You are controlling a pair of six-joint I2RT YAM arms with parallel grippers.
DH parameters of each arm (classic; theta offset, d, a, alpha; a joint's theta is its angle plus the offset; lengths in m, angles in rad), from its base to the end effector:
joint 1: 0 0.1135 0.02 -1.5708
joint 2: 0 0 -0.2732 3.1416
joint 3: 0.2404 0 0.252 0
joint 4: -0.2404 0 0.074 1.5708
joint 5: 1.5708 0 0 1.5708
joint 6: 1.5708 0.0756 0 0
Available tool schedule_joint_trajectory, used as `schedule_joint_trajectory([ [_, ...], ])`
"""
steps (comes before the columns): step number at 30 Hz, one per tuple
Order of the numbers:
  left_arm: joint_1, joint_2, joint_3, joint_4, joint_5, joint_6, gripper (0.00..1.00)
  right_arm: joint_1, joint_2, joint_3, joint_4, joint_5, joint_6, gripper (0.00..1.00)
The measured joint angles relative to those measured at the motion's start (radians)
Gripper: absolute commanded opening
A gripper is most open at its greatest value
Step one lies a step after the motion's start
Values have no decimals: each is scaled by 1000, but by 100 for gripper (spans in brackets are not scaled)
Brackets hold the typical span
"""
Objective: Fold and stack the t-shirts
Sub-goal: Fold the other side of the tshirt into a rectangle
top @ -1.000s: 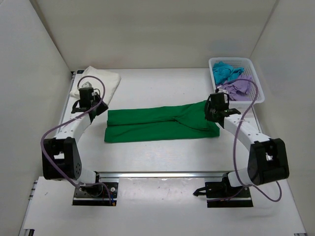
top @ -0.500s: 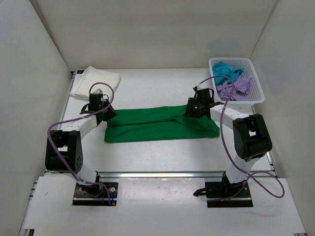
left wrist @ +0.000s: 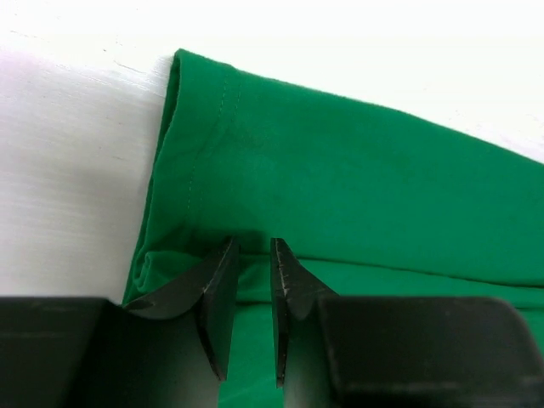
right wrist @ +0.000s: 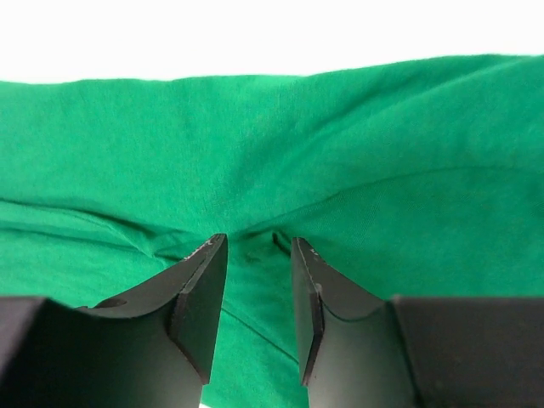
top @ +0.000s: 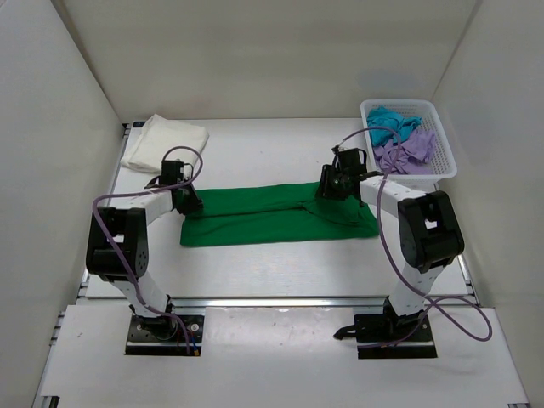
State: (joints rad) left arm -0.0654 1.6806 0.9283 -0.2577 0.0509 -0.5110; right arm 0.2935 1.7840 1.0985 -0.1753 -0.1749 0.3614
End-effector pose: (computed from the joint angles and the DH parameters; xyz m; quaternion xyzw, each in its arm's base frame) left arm 0.3482 -0.0267 0.1350 -0.2054 0.9384 -0.1021 0.2583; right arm 0.3810 0.1289 0.1594 0.0014 0.9346 0.1889 0.3015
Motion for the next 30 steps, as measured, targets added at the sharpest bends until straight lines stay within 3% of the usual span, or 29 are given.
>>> schedule_joint_trajectory([
  [5, -19, 10, 27, -46, -42, 35, 31, 0, 19, 18, -5, 17, -8, 20],
  [11, -33, 24, 34, -91, -60, 64, 19, 5, 14, -34, -5, 17, -3, 0],
  [21, 18, -169, -37, -152, -19, 93, 6, 22, -186, -162, -1, -8, 13, 0],
  [26, 49, -325, -104, -156, -12, 86, 11, 88, -305, -236, -18, 7, 24, 1],
  [28, 45, -376, -106, -152, -10, 79, 13, 113, -327, -252, -31, 18, 31, 7],
  [30, 36, -403, -106, -130, -9, 69, 15, 127, -338, -266, -48, 20, 34, 21],
])
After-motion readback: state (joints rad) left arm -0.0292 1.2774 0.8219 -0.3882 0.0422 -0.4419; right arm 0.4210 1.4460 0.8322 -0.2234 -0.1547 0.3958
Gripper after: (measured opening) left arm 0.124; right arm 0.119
